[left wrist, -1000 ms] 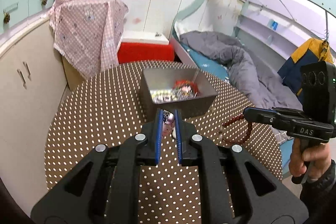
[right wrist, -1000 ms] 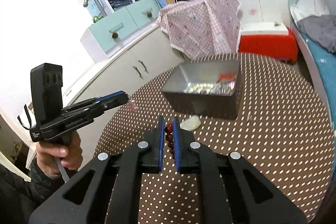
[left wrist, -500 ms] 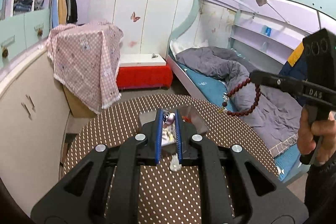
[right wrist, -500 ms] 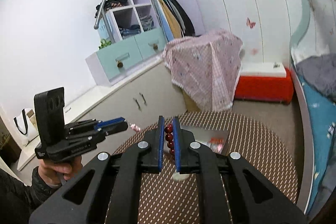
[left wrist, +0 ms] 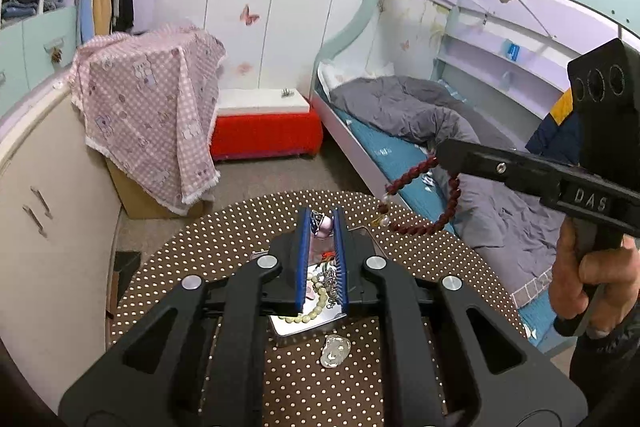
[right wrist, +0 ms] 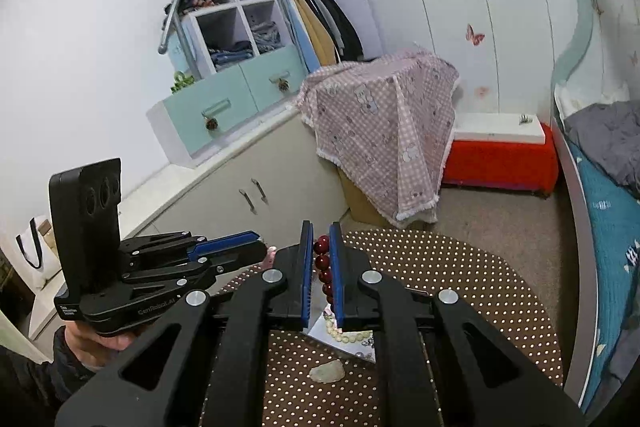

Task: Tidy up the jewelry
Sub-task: 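Carry bracelet and charm over the tray and open both grippers to release them, then grasp the pale jade pendant with the left gripper while the right gripper grasps the small gold charm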

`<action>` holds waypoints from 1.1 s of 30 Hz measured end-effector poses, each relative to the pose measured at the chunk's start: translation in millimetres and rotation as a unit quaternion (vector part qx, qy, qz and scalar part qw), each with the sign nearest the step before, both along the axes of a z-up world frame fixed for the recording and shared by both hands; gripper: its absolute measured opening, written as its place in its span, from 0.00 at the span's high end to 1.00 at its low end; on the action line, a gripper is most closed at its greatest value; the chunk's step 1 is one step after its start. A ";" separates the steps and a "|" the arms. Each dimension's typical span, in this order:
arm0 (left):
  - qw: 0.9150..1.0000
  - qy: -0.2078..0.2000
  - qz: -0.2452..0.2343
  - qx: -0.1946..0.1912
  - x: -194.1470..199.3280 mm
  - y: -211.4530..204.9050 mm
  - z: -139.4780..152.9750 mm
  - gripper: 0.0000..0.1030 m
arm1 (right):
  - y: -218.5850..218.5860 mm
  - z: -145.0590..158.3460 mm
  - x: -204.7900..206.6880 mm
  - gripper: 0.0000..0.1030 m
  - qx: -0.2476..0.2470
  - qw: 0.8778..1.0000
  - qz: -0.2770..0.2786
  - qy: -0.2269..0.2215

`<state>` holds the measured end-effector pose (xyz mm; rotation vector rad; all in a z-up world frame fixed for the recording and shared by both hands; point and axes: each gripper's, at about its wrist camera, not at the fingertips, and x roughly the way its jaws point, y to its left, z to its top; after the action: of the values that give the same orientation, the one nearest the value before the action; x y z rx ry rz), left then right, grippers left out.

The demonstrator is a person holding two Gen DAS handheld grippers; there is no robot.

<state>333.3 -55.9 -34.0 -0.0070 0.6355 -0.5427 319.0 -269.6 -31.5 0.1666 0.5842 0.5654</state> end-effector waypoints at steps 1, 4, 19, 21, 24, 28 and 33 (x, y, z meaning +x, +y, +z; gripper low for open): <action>1.000 0.005 0.001 0.005 6.1 -1.5 -3.7 0.88 | -0.3 -3.8 3.4 0.93 -0.001 1.000 -0.005 0.006; 0.999 0.022 0.018 0.019 18.5 -3.8 -11.5 0.58 | -4.0 -11.6 11.1 0.76 -0.003 0.999 -0.029 0.021; 0.992 -0.054 0.115 0.021 -27.2 24.4 5.1 0.07 | -31.3 -0.1 -8.7 0.07 0.008 0.994 -0.112 -0.011; 0.991 -0.063 0.119 0.025 -30.5 24.5 9.0 0.07 | -30.7 1.6 -11.6 0.07 0.004 0.993 -0.114 -0.014; 0.988 -0.076 0.131 0.031 -39.8 21.6 12.8 0.07 | -30.5 3.4 -18.2 0.07 0.000 0.993 -0.119 -0.020; 0.985 -0.089 0.142 0.037 -53.5 22.9 13.5 0.07 | -32.8 1.8 -28.0 0.07 -0.016 0.991 -0.132 -0.027; 0.984 -0.090 0.146 0.046 -66.4 21.4 5.1 0.07 | -42.0 -11.6 -42.3 0.07 -0.043 0.986 -0.157 -0.023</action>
<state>266.9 -34.4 -28.9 0.0363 0.4716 -0.2269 276.7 -311.7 -43.1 0.1605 0.5229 0.2375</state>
